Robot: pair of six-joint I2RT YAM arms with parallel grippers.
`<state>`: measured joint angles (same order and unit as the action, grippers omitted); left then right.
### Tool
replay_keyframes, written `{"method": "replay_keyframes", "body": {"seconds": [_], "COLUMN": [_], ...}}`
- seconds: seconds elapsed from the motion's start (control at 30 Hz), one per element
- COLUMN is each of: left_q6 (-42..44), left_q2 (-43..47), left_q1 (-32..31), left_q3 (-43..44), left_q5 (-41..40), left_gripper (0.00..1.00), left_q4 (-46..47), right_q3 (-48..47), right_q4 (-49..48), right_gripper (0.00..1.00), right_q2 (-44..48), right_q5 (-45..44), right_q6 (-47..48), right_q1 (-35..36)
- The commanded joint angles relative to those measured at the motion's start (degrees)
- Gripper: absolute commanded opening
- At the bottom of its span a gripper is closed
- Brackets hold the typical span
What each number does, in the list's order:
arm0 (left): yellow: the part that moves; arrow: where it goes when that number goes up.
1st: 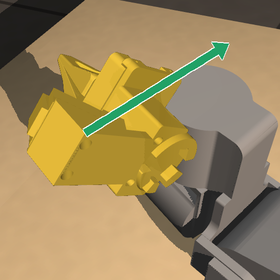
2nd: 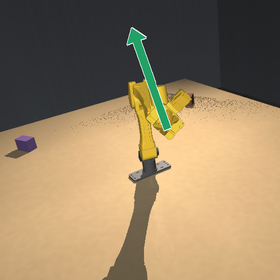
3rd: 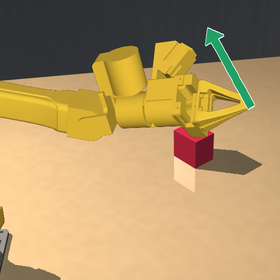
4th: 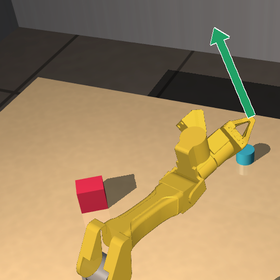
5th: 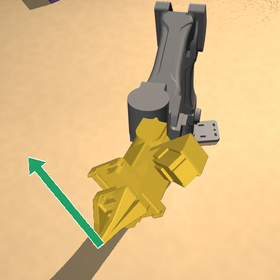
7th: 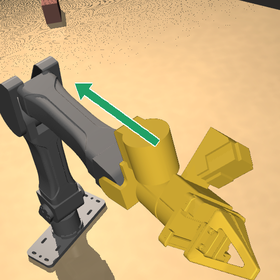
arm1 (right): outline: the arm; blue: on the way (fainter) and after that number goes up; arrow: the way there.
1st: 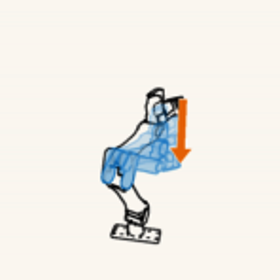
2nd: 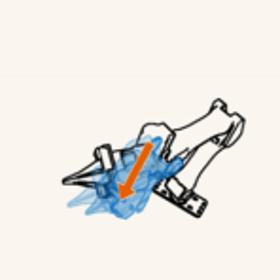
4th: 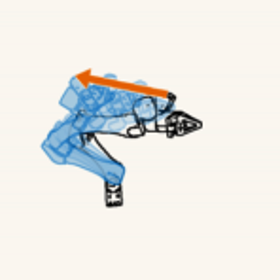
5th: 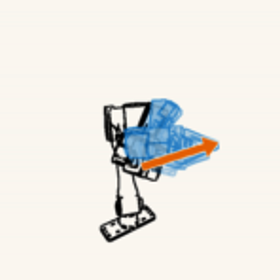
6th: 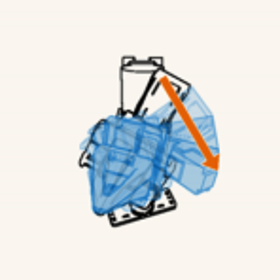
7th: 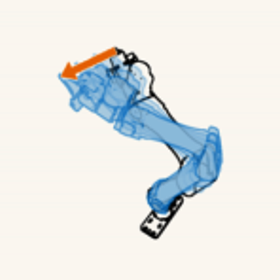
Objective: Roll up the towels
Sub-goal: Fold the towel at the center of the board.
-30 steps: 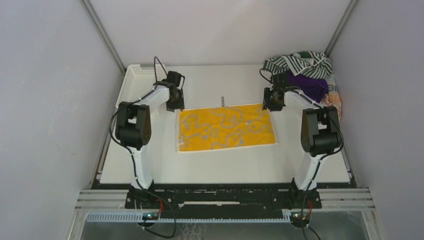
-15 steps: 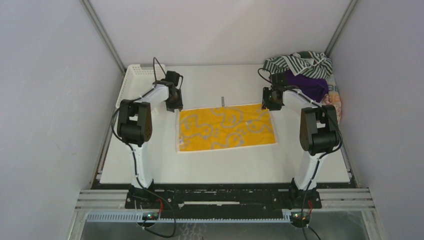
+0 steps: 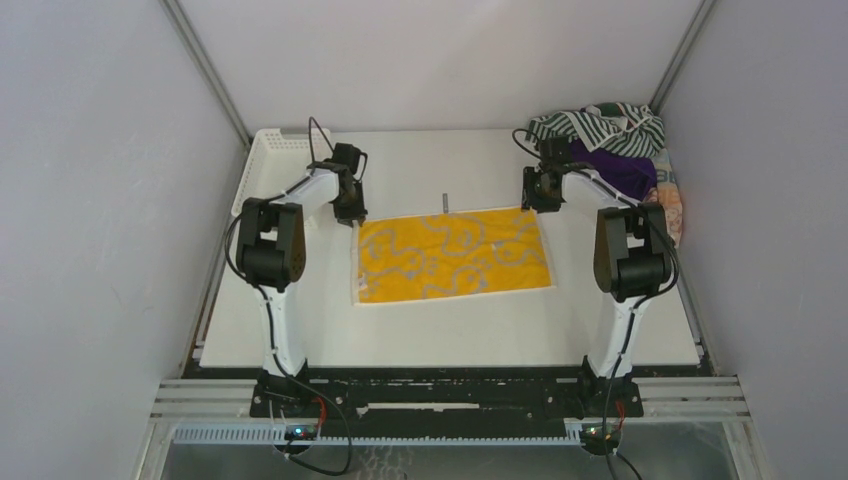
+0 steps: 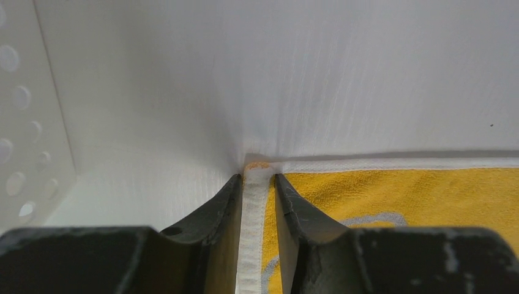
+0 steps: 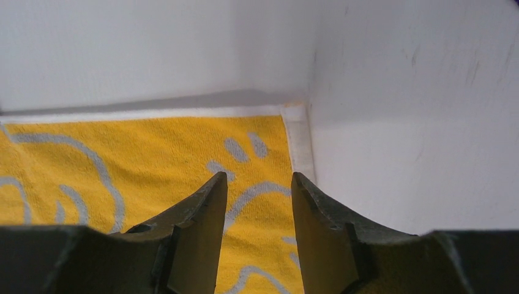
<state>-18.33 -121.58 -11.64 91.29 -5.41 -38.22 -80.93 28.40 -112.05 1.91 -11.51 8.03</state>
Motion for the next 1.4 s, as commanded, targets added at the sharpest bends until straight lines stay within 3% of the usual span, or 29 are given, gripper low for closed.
{"method": "replay_keyframes", "body": {"seconds": [0.0, 0.43, 1.03, 1.37], "left_q6": [1.31, 1.45, 1.66, 1.97], "left_q2": [-1.07, -1.69, -1.63, -1.53], "left_q1": [0.09, 0.12, 0.09, 0.05], "left_q3": [1.89, 2.39, 2.38, 2.45], "left_q5": [1.14, 1.28, 1.72, 1.68], "left_gripper": [0.3, 0.23, 0.22, 0.22], "left_q4": [-0.94, -1.61, -1.81, -2.04], "right_q3": [-6.14, -16.54, -21.43, -22.14], "right_q4": [1.77, 7.78, 13.0, 12.77], "right_gripper": [0.44, 0.43, 0.38, 0.42], "right_q2": [-2.66, -10.62, -17.7, -12.74], "right_q5": [-0.62, -3.71, -5.29, -6.31], "right_q6": [1.5, 1.75, 1.15, 2.94], "right_q1": [0.41, 0.25, -0.55, -0.29]}}
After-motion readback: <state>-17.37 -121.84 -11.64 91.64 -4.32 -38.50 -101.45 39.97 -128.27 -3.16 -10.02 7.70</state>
